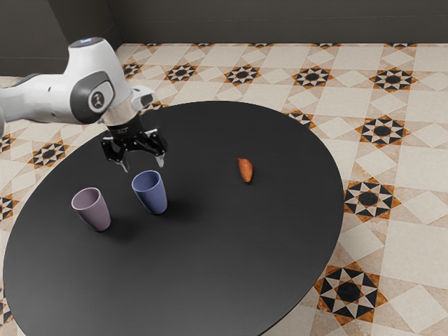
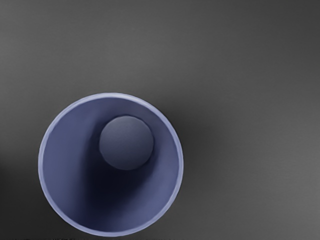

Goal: Place the right cup onto the left cup

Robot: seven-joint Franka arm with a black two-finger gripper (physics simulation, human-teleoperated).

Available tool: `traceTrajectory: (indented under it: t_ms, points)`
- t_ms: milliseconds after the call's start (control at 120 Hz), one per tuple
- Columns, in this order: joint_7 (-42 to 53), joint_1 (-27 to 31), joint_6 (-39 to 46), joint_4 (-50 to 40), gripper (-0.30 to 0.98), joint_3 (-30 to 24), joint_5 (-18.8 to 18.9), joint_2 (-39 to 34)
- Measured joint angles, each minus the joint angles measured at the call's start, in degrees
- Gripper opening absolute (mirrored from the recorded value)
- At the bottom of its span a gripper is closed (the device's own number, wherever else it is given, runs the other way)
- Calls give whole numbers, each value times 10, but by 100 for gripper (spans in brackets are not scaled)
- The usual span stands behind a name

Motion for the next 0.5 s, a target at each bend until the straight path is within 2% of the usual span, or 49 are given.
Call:
traceTrajectory:
  t_ms: [250, 500]
  points:
    - [-28, 18, 50, -6, 64, 0, -7, 48]
    - [-50, 3, 80, -6, 28, 0, -8, 65]
